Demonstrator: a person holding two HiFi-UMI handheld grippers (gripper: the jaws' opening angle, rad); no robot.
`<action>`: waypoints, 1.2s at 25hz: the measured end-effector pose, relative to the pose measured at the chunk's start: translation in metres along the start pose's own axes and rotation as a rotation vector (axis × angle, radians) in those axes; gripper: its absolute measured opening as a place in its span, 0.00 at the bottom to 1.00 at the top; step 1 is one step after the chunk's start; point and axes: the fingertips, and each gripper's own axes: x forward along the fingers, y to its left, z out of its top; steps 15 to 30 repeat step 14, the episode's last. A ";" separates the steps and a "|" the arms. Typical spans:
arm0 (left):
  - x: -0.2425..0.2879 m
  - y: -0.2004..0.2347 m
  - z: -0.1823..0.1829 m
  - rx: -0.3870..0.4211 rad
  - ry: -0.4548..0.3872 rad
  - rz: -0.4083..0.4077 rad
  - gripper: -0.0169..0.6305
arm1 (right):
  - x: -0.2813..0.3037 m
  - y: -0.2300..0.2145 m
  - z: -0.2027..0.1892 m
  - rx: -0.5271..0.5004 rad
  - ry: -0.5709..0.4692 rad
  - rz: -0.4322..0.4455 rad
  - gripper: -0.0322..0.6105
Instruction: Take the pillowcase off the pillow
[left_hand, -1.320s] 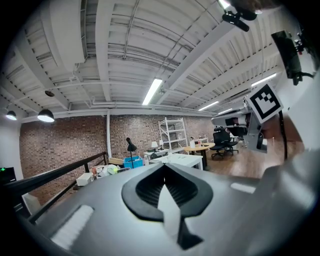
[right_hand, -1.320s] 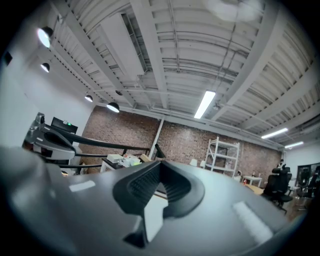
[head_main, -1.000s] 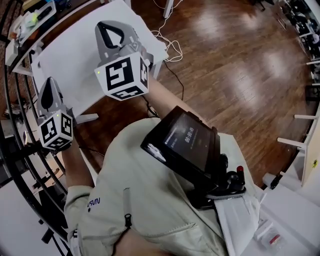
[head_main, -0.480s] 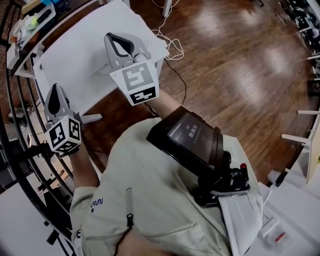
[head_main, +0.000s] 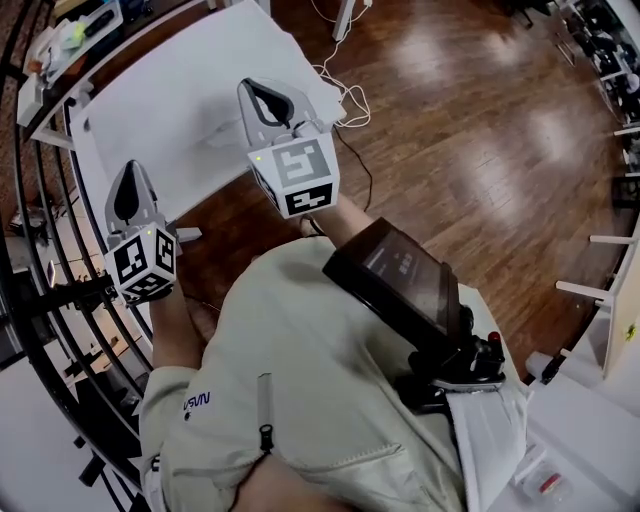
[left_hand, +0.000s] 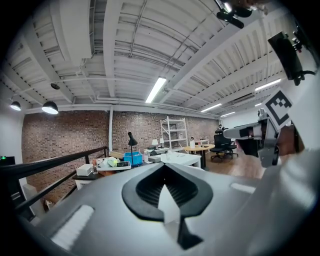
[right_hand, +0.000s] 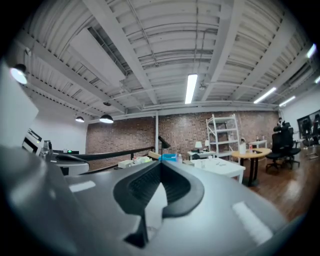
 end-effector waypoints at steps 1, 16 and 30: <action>0.000 0.000 0.000 -0.002 0.000 -0.001 0.03 | 0.000 -0.001 0.000 -0.003 0.002 -0.001 0.05; 0.005 0.011 -0.003 0.003 0.012 0.019 0.03 | 0.020 0.009 0.001 -0.067 -0.017 0.030 0.05; 0.005 0.011 -0.003 0.003 0.012 0.019 0.03 | 0.020 0.009 0.001 -0.067 -0.017 0.030 0.05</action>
